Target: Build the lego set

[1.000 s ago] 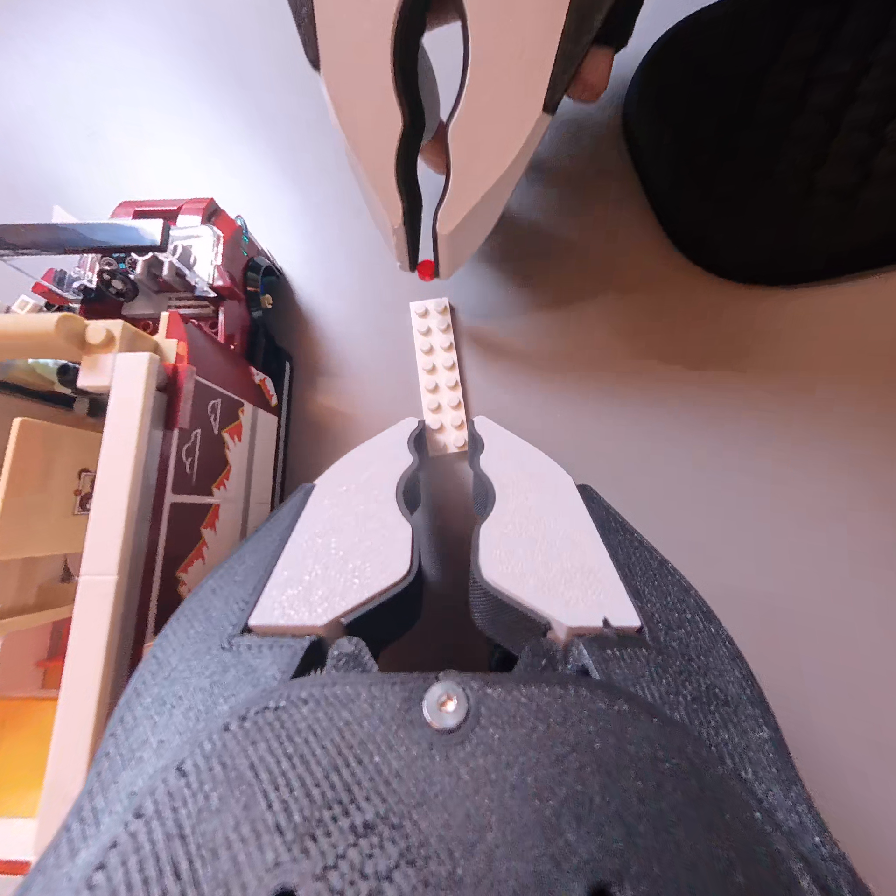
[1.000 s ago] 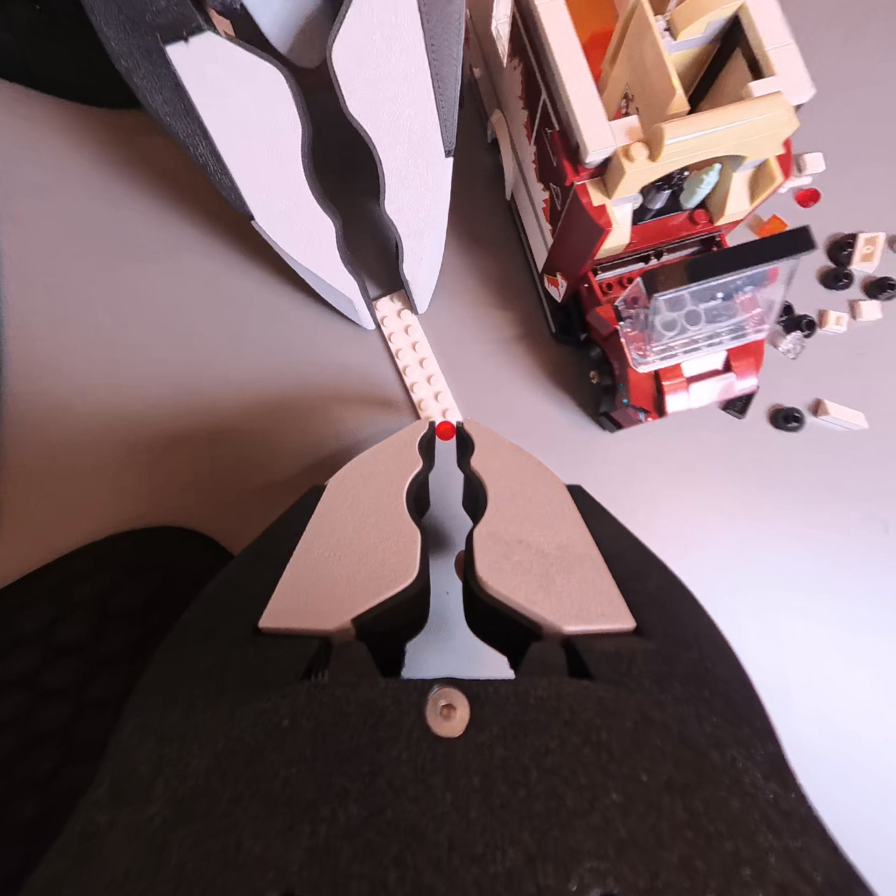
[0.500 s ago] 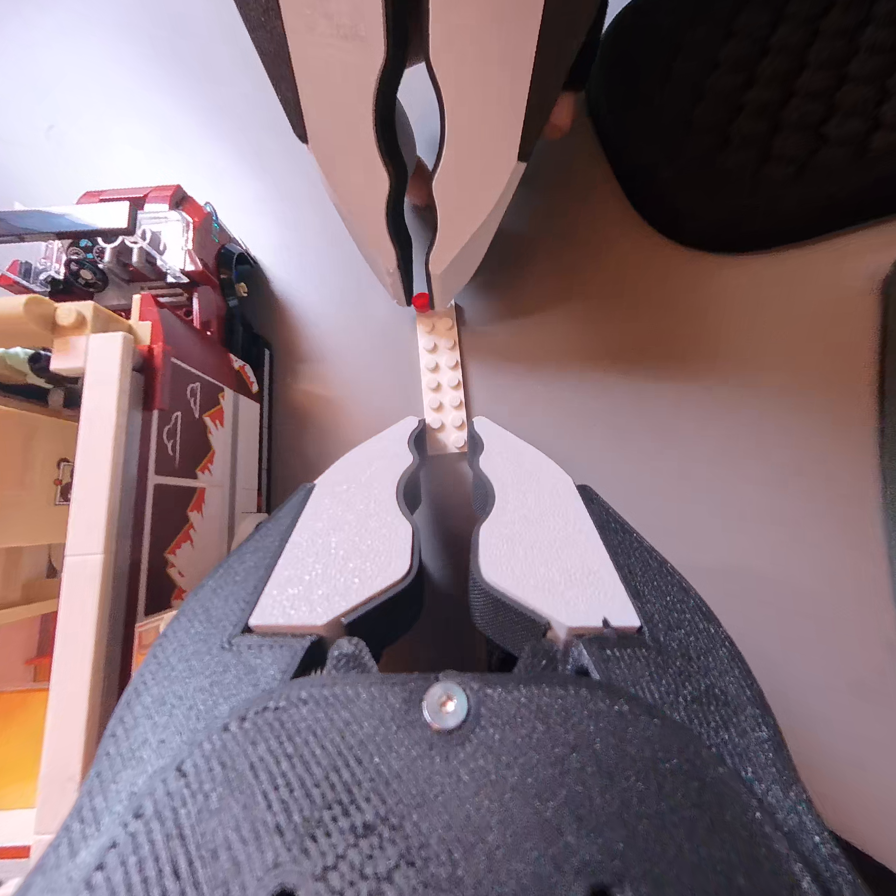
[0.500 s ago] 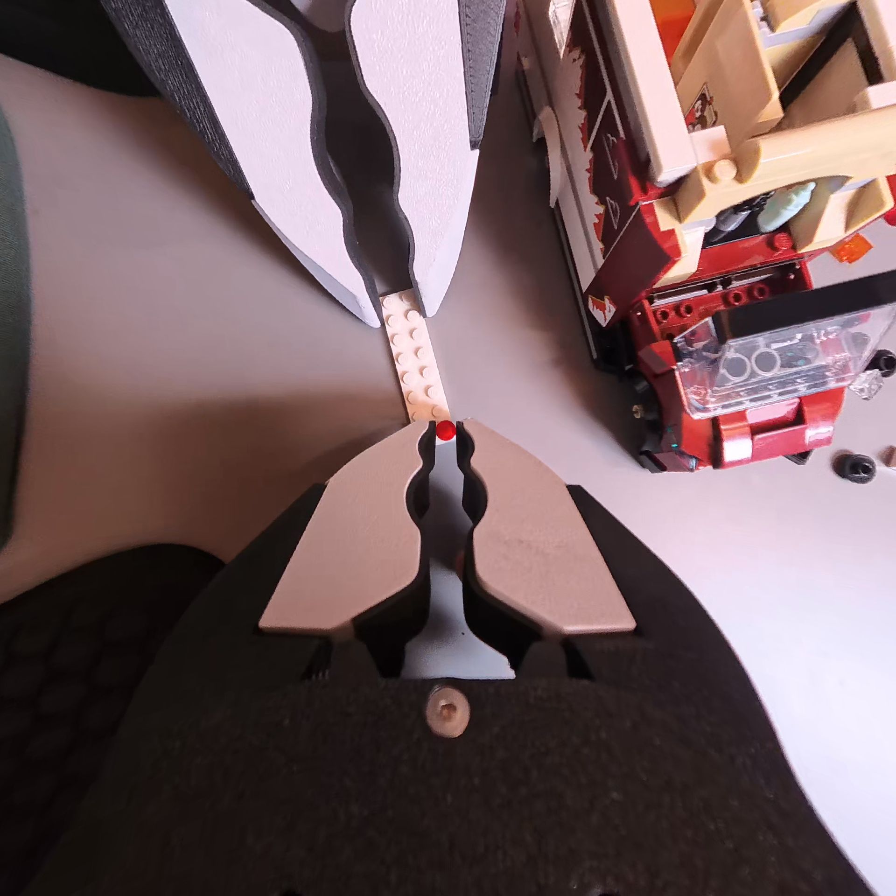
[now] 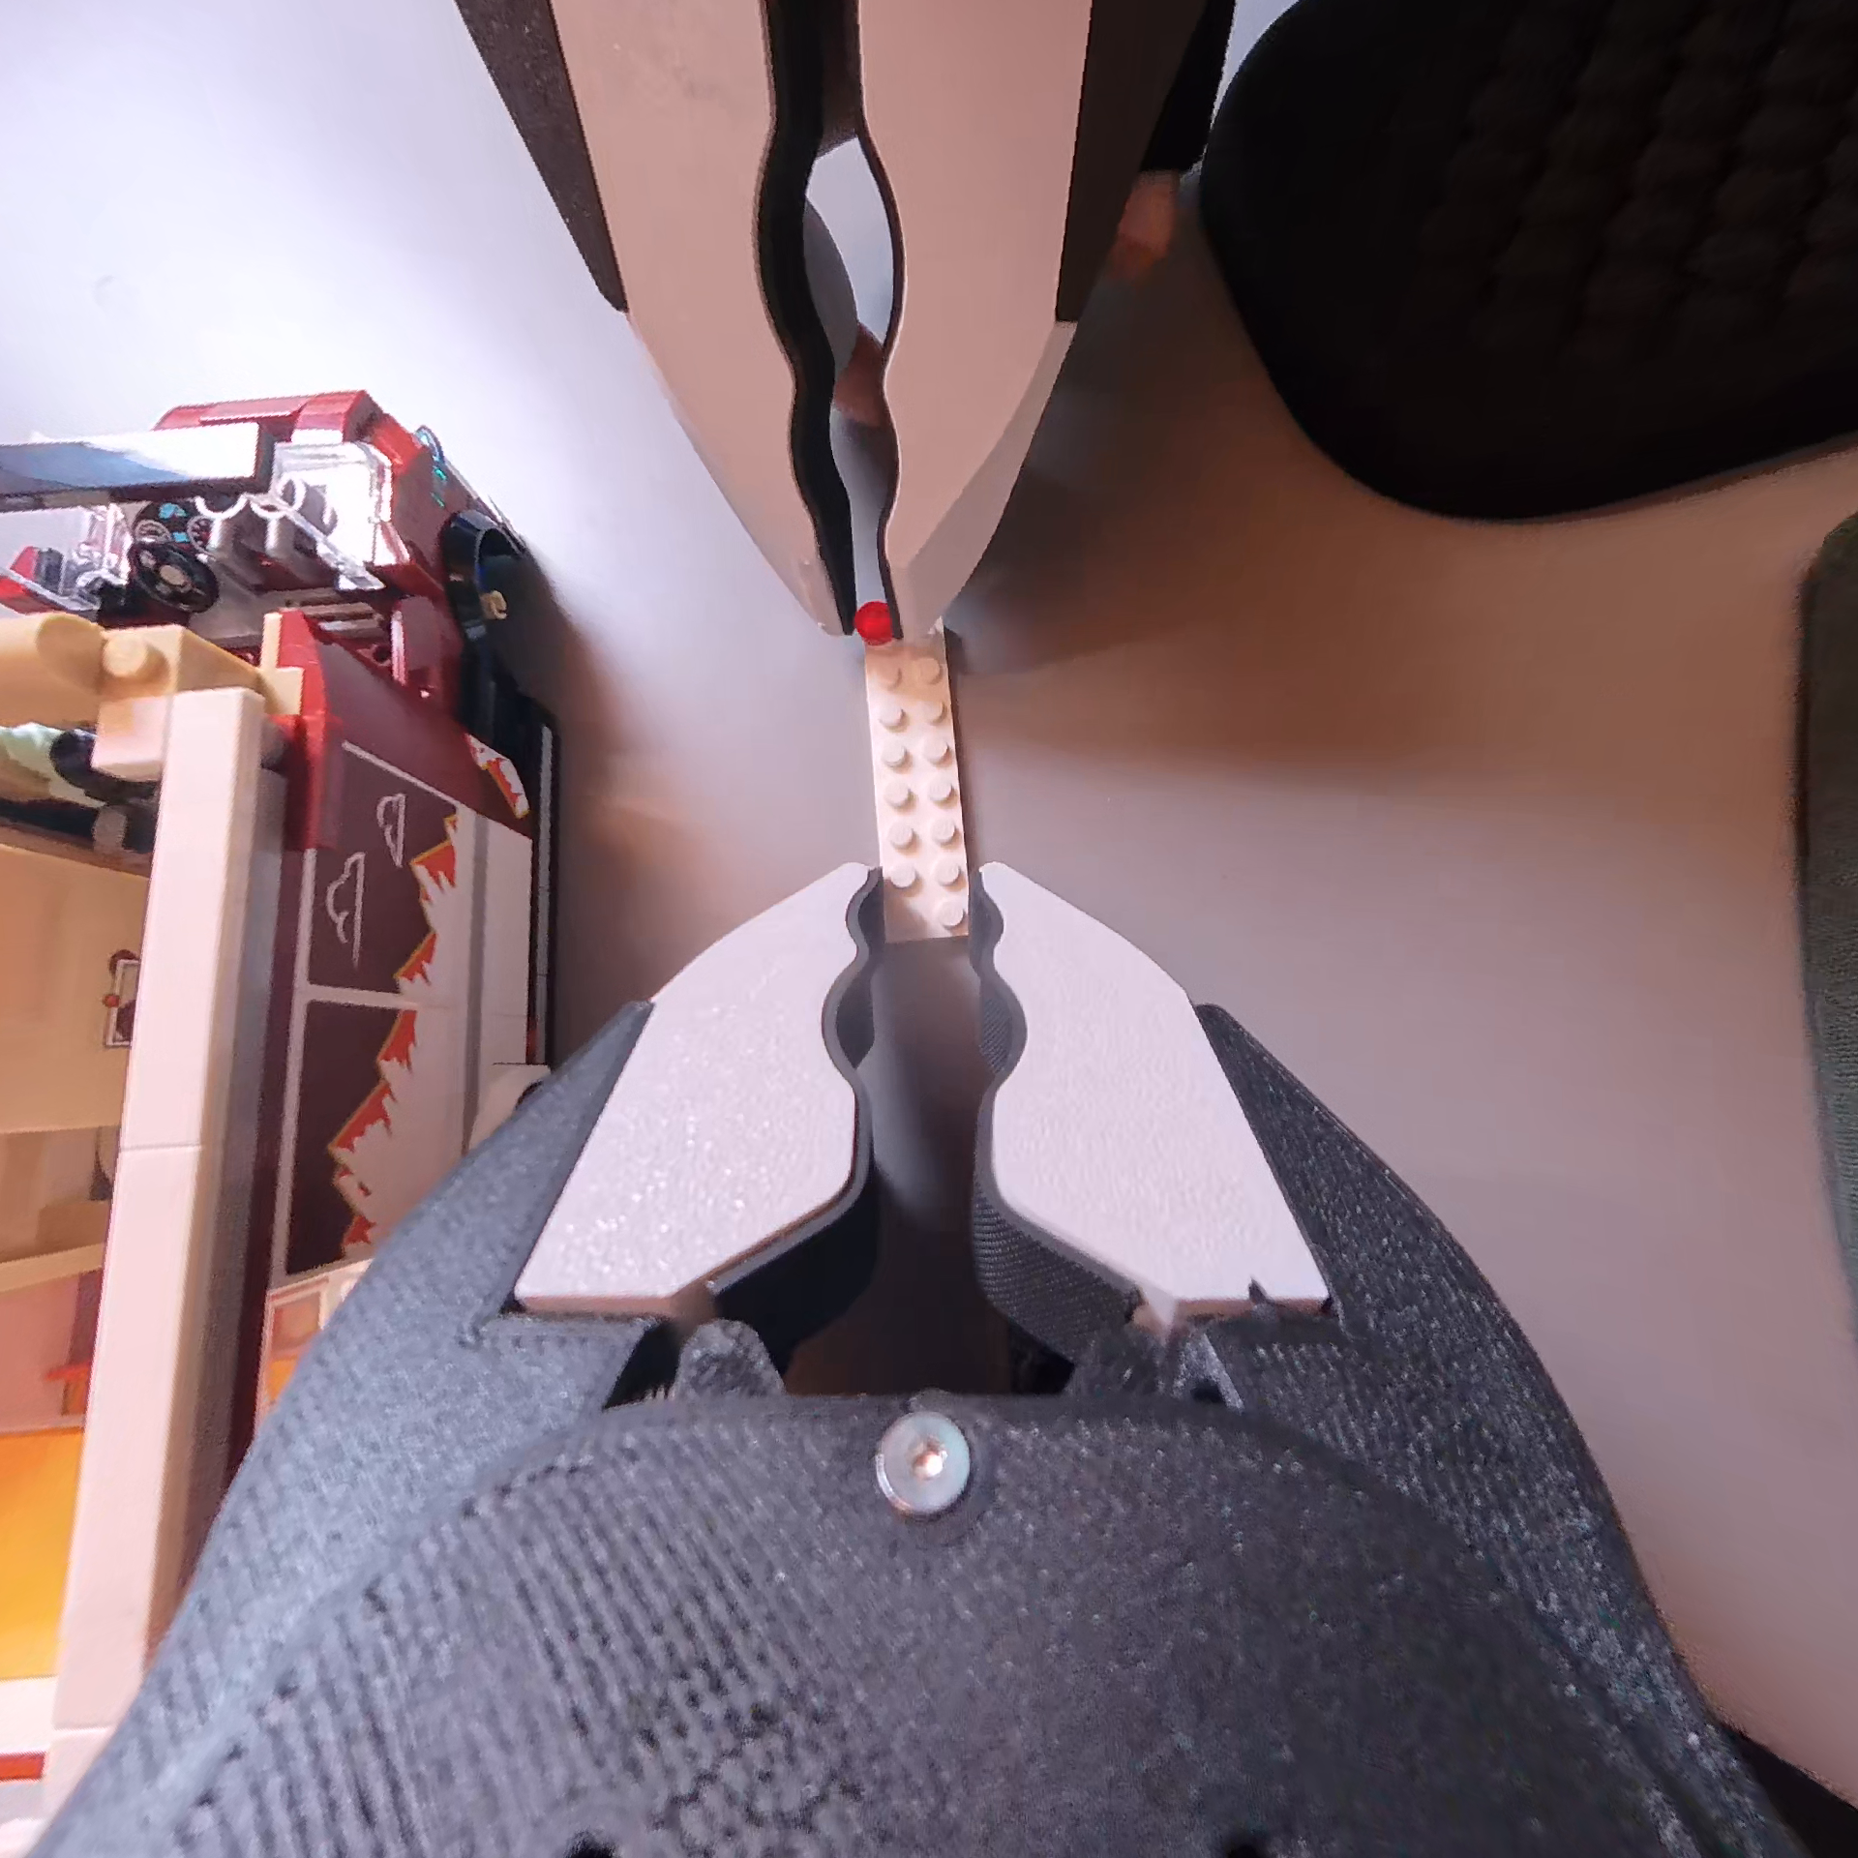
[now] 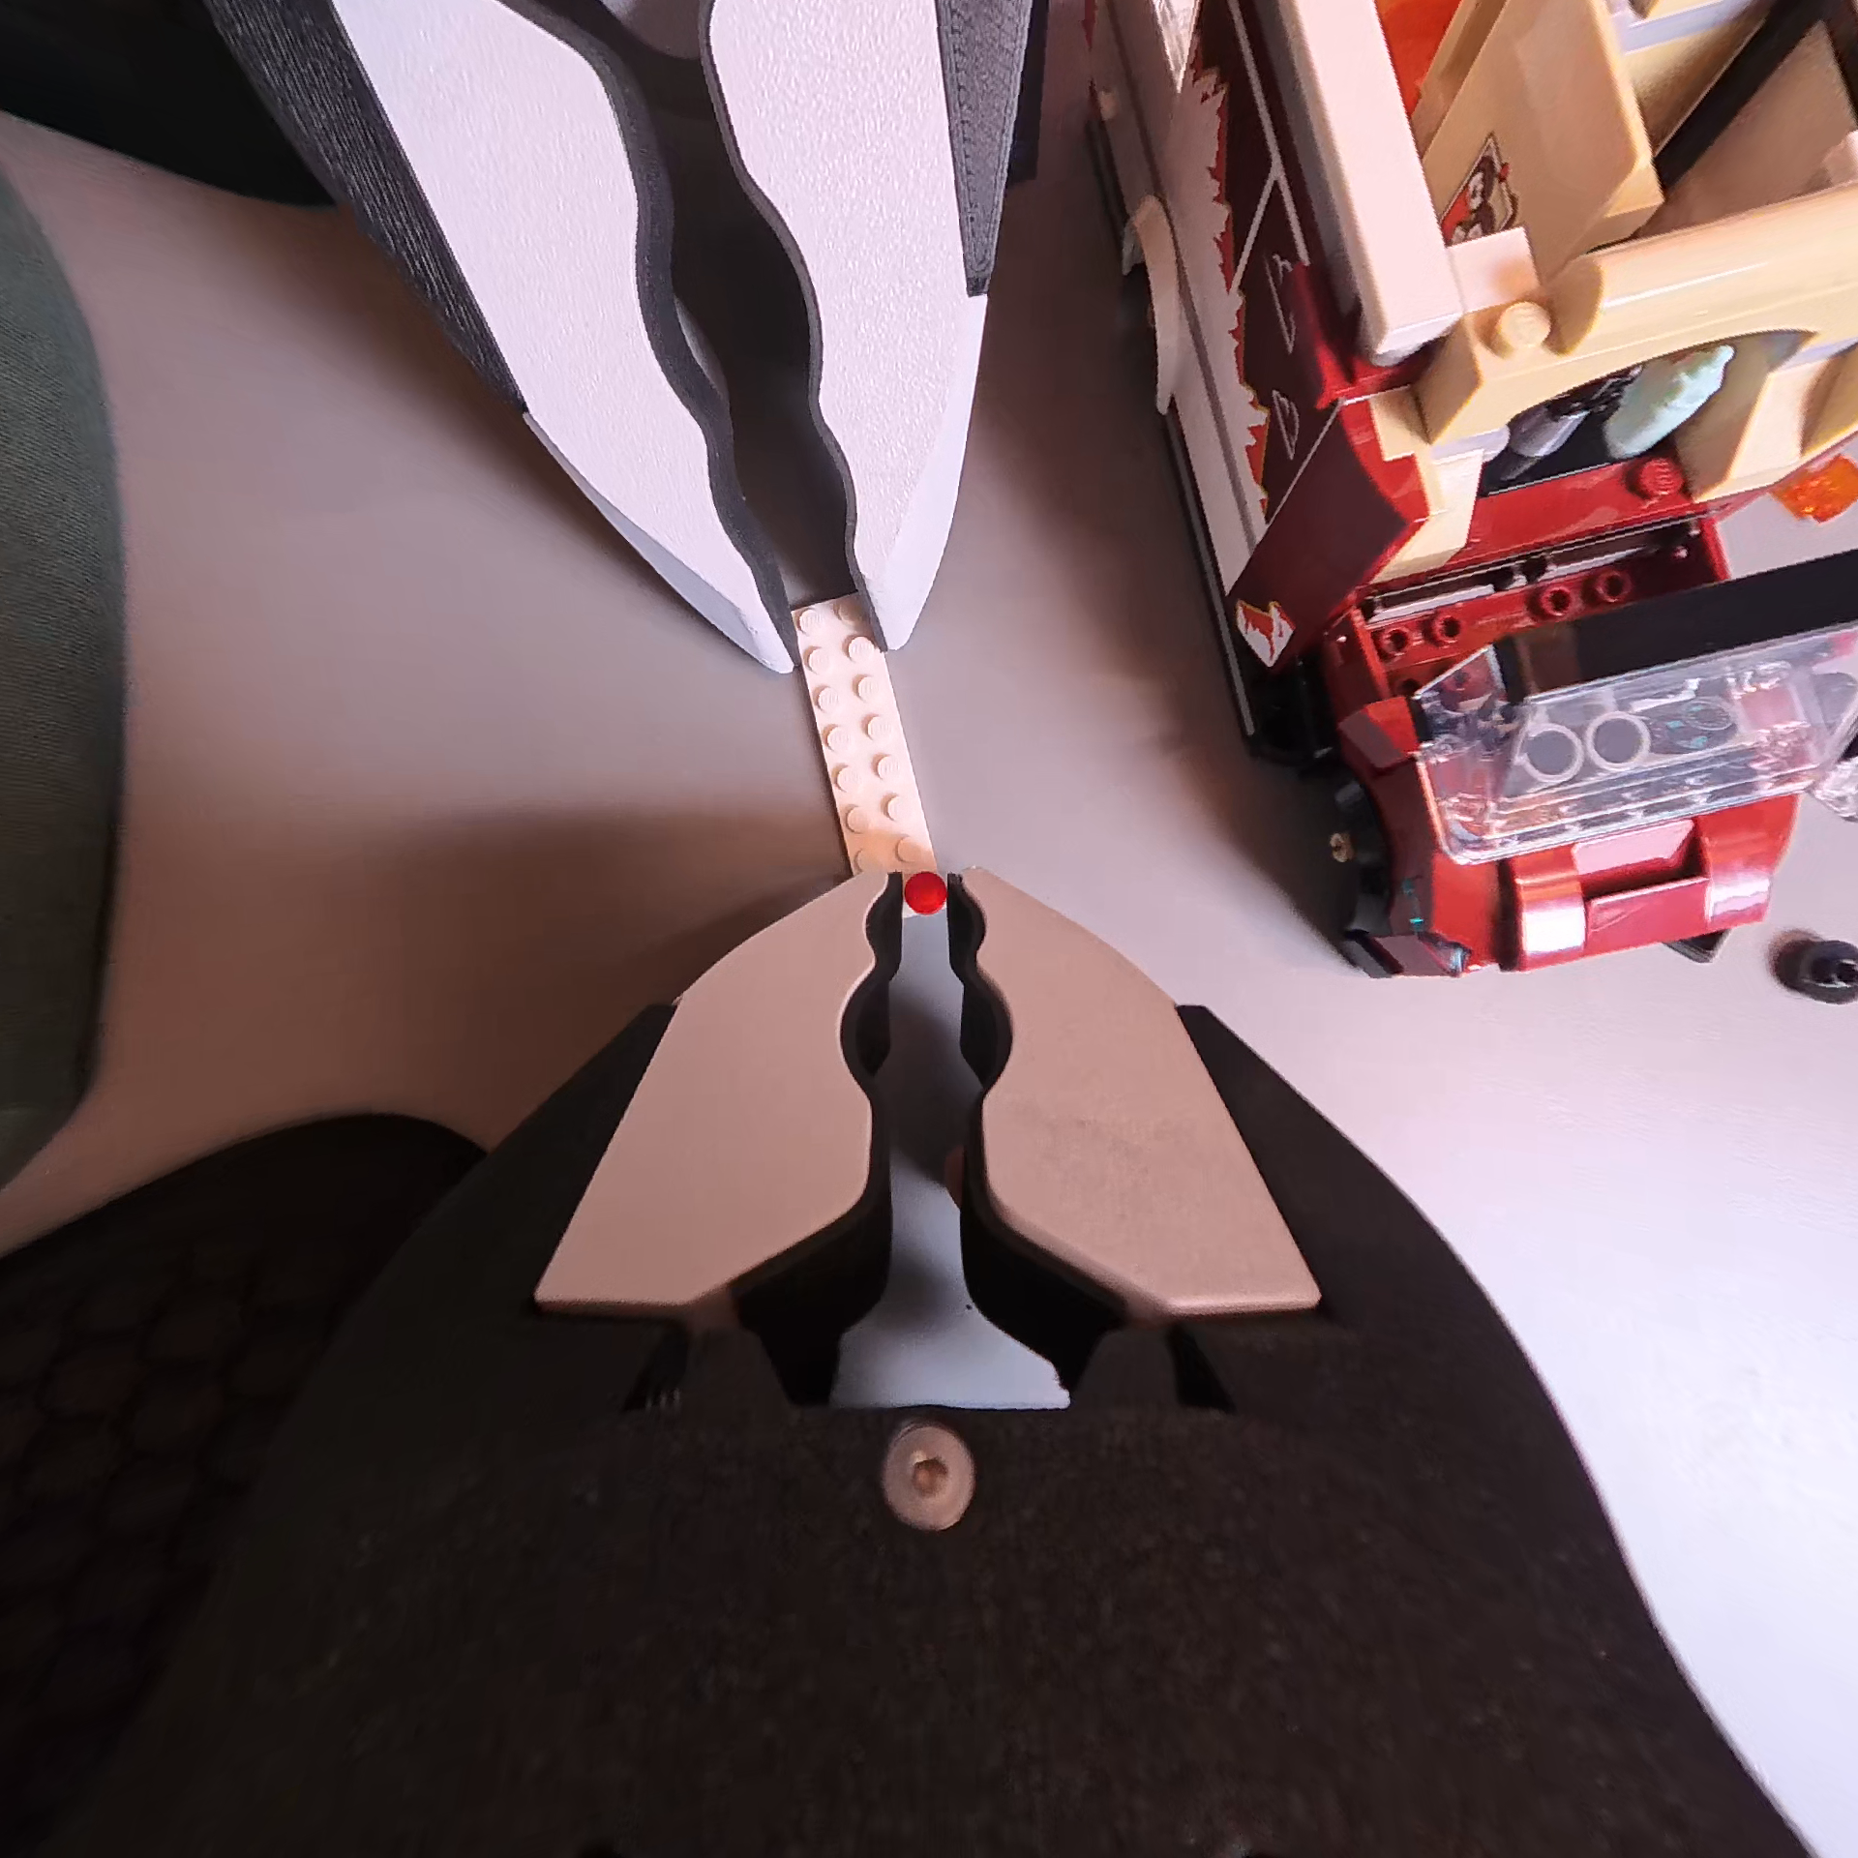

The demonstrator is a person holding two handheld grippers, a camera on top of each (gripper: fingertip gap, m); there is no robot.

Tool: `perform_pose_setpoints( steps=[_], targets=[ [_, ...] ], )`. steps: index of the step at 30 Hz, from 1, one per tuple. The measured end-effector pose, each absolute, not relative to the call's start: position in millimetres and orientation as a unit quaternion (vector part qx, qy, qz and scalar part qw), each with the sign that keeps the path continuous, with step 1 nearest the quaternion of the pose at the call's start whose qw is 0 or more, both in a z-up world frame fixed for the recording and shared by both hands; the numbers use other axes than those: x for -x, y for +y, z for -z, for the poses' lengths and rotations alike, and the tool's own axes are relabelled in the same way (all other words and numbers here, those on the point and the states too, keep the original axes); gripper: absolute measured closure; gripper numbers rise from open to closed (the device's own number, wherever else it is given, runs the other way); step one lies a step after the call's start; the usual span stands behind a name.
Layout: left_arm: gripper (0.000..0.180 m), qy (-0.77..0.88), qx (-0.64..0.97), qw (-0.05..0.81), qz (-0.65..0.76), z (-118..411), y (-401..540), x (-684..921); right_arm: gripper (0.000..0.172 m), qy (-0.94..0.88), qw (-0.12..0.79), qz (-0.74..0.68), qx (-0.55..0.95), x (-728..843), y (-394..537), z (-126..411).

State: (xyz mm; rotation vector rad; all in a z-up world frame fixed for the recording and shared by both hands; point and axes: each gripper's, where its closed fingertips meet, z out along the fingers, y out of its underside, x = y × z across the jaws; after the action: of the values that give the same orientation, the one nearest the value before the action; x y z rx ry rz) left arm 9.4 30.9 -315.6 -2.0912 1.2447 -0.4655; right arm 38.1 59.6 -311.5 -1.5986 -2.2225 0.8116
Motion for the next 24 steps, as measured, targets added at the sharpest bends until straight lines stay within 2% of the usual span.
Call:
perform_pose_setpoints(
  steps=[1,24],
  targets=[
    [0.164,0.475,0.798,0.326,0.178,315.5,30.9,-9.3,0.164,-0.771,0.142,-0.282,0.553,-38.1,59.5,311.4],
    [0.164,0.476,0.794,0.332,0.179,315.5,30.6,-9.2,0.158,-0.773,0.135,-0.291,0.547,-38.6,56.0,310.5]
  ],
)
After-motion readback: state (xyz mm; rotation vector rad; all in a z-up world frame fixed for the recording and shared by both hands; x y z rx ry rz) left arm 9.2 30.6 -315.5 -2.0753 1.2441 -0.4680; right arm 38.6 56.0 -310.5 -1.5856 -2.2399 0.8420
